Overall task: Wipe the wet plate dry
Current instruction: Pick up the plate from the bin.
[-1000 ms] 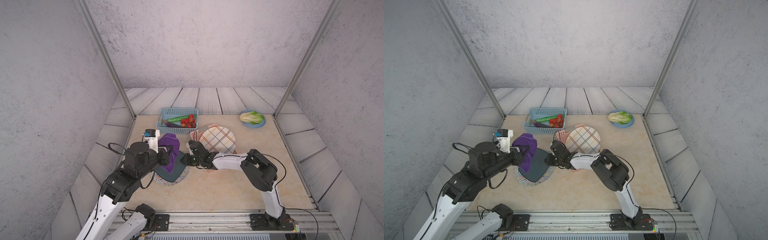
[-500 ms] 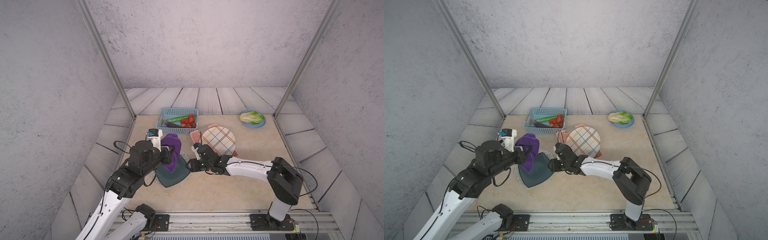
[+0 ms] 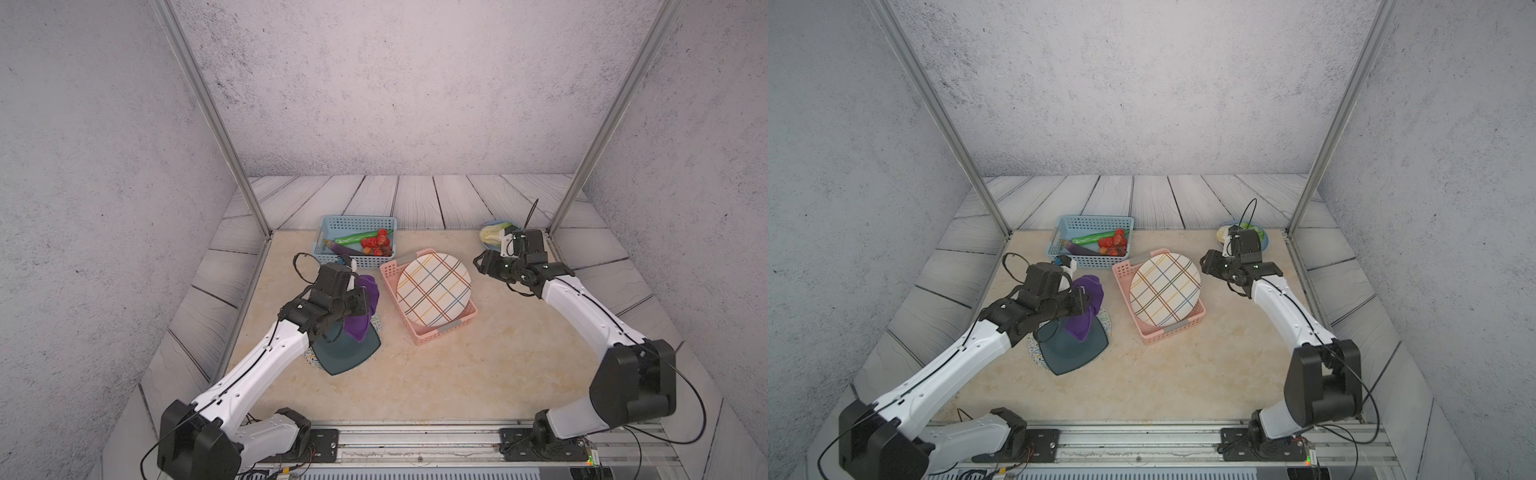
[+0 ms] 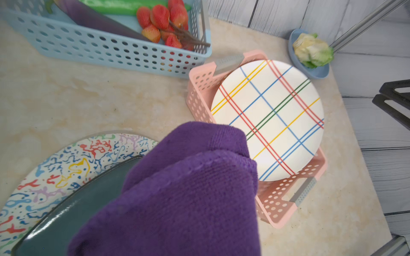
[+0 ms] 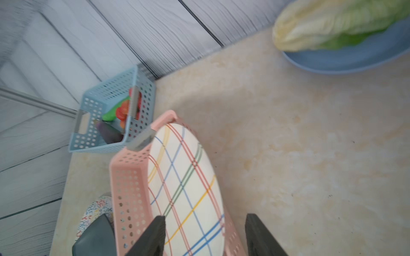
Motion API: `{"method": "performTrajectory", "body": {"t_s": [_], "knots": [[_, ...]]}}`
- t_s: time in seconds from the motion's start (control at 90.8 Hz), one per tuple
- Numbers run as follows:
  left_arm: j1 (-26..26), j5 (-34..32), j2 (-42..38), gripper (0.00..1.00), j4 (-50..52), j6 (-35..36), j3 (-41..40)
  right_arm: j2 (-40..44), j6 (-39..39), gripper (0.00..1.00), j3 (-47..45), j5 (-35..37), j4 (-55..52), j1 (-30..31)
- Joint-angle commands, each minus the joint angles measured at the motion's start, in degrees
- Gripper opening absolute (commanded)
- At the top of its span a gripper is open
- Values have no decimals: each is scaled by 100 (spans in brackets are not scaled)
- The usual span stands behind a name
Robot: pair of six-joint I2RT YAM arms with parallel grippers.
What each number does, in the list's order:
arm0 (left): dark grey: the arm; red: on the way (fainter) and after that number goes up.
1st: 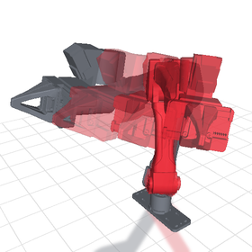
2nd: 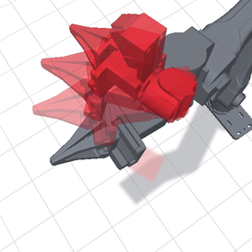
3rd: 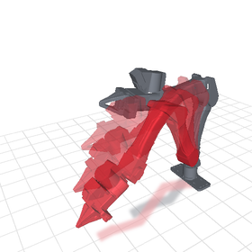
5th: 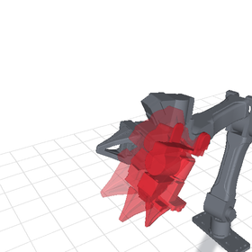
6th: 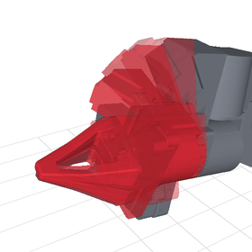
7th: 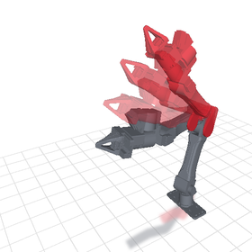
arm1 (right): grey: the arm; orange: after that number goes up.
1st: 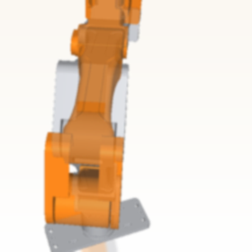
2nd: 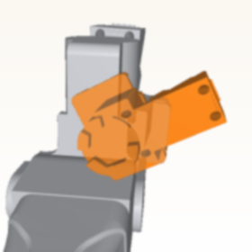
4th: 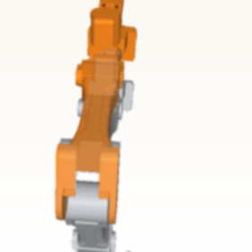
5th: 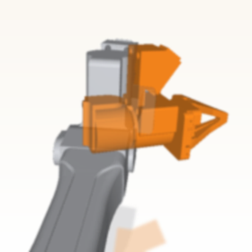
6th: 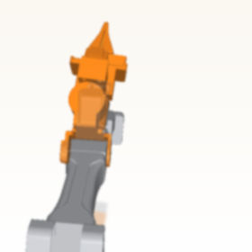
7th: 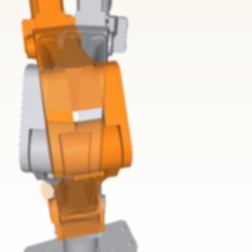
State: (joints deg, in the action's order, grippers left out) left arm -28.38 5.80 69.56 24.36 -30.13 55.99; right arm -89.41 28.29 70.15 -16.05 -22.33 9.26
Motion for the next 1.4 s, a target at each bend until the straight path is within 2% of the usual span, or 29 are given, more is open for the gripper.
{"method": "performTrajectory", "body": {"t_s": [0.0,0.055,0.154,0.22,0.363,0.583,0.749,0.87,0.98,1.035,1.068,1.145,1.2,1.277,1.387], "knots": [[17,53,544,0,-486,-92,89,-592,-380,59,250,-820,-652,-34],[15,154,868,0,-446,-103,203,-826,-394,58,328,-1073,-549,-39],[16,335,1474,0,-441,-113,319,-1043,-291,48,266,-1501,-63,-37],[11,453,1814,0,-618,-137,295,-1144,-249,38,316,-1606,40,-30],[-21,846,2468,0,-1029,-213,287,-1088,-248,28,289,-1694,221,-8],[-279,1094,2831,0,-1494,-262,399,-826,50,25,35,-2490,798,100],[-417,1154,2999,0,-1624,-248,532,-884,732,33,-588,-2435,1846,395],[-470,1170,3025,0,-1695,-272,509,-1249,1070,33,-727,-2420,2290,539],[-502,1184,2981,0,-1719,-274,464,-1462,1195,35,-749,-2234,2419,662],[-508,1185,2917,0,-1731,-281,408,-1499,1215,32,-763,-2135,2436,684],[-504,1169,2840,0,-1732,-283,350,-1490,1229,28,-771,-2079,2427,691],[-481,1027,2551,0,-1630,-259,197,-1309,1195,12,-809,-1899,2360,687],[-425,911,2167,0,-1507,-248,39,-1074,1160,5,-865,-1783,2342,691],[-314,757,1443,0,-1286,-241,-139,-689,1127,1,-937,-1677,2315,691],[-267,401,377,0,-815,-102,-171,-115,1183,0,-986,-1649,2300,688]]}}
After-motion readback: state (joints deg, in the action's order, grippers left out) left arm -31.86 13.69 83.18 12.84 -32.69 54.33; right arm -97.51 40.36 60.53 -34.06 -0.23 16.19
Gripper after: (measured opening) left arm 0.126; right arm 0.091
